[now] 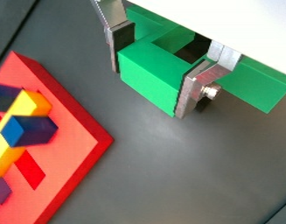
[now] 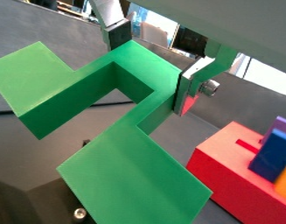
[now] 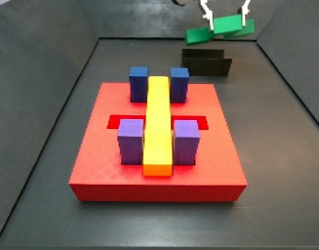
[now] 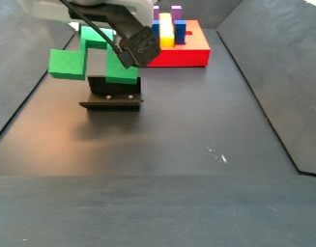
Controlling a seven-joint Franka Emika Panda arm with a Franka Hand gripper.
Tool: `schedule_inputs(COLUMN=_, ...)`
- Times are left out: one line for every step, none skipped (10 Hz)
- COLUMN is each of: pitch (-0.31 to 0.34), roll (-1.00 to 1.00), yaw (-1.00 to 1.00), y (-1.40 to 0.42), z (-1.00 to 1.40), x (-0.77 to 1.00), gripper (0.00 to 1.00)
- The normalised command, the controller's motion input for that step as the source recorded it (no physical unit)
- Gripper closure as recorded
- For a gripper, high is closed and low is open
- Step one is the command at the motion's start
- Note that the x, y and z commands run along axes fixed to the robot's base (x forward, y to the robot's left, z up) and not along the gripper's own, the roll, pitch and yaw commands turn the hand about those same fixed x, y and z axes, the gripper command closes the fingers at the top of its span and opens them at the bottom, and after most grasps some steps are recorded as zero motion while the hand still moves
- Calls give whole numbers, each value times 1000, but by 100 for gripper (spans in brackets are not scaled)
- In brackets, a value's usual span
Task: Pick up the green object. Move up. Place the green object on the fixture. Regrasp the green object. Move to above the board. Insert the green object.
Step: Place the green object on the fixture.
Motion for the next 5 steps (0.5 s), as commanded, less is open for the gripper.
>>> schedule_inputs(pitch=-31, roll=177, yaw=0, y=-223, z=-323, x=66, gripper=100)
schedule_inputs(pitch=-6, roll=223, yaw=0, y=-131, z=-343, x=97, gripper=100)
schedule_inputs(pitch=0, roll=234, yaw=0, y=-6, z=-349, x=149, gripper=100)
schedule_inputs(pitch=0, roll=214, yaw=0, y=0, z=-320, x=126, gripper=100)
schedule_inputs(pitch=0, roll=51, yaw=0, y=0, z=-240, x=71, gripper=100)
